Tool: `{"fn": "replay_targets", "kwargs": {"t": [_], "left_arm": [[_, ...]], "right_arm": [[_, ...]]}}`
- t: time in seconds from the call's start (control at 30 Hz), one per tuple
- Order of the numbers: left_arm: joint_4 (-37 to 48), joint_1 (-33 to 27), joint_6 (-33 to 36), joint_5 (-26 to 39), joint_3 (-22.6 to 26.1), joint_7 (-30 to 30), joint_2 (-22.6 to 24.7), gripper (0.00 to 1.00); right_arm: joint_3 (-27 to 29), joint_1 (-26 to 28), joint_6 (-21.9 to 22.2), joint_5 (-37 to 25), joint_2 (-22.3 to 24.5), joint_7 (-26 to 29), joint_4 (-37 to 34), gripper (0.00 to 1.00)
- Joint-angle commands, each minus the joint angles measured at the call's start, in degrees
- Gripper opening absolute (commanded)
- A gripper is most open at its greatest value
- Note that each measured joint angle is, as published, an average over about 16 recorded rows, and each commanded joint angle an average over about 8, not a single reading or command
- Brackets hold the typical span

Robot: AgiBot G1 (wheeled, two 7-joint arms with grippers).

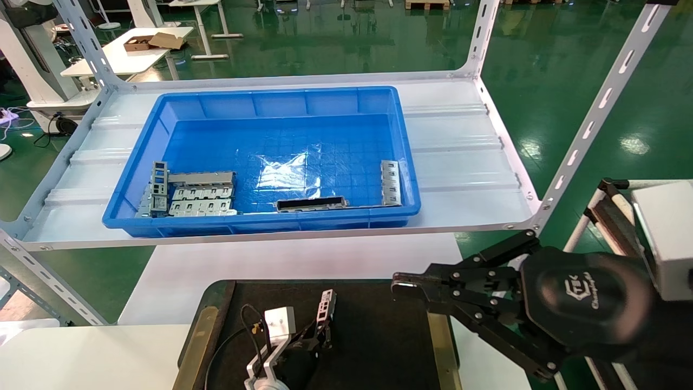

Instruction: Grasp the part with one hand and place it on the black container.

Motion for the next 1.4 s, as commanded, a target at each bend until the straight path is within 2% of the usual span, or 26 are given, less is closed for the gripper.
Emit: {"fn": "replay_targets", "kwargs": {"t": [0.03, 0.13, 0.17, 0.2, 0.53, 0.73, 1.13, 1.4], "left_arm": [[0.3, -0.1, -0.5, -0.2, 0.5, -0.6, 0.0, 0.57], [0.5, -0.4, -0.8, -0.2, 1.2, -1.5, 0.0, 0.92], [0.6, -0.4, -0.8, -0.2, 1.4, -1.8, 0.0, 0.99], [0.6, -0.5, -0.9, -0.2, 1.6, -2.1, -0.1, 1.0], [0.1, -1.5, -0.4, 1.8, 2.9, -4.5, -0.7, 1.0], [-2.6, -1.5, 2.9, 4.8, 2.4, -5.3, -3.2, 1.0], [-18.1, 1.9, 18.2, 8.0, -3.9, -6.0, -17.7, 1.0], [-23.5, 3.8, 32.9, 5.4, -11.1, -1.5, -25.8, 1.0]], "right_arm": [[0.0, 0.0, 0.0, 0.0, 0.0, 0.0, 0.0, 0.55], [0.0, 0.0, 0.0, 0.0, 0.0, 0.0, 0.0, 0.9], [0.0, 0.0, 0.0, 0.0, 0.0, 0.0, 0.0, 0.97], [0.0, 0.0, 0.0, 0.0, 0.0, 0.0, 0.0, 1.0], [0.0, 0.0, 0.0, 0.0, 0.0, 0.0, 0.0, 1.0], [0.0, 0.0, 0.0, 0.0, 0.0, 0.0, 0.0, 1.0], [0.0, 0.0, 0.0, 0.0, 0.0, 0.0, 0.0, 1.0], [0.0, 0.0, 0.0, 0.0, 0.0, 0.0, 0.0, 1.0]]}}
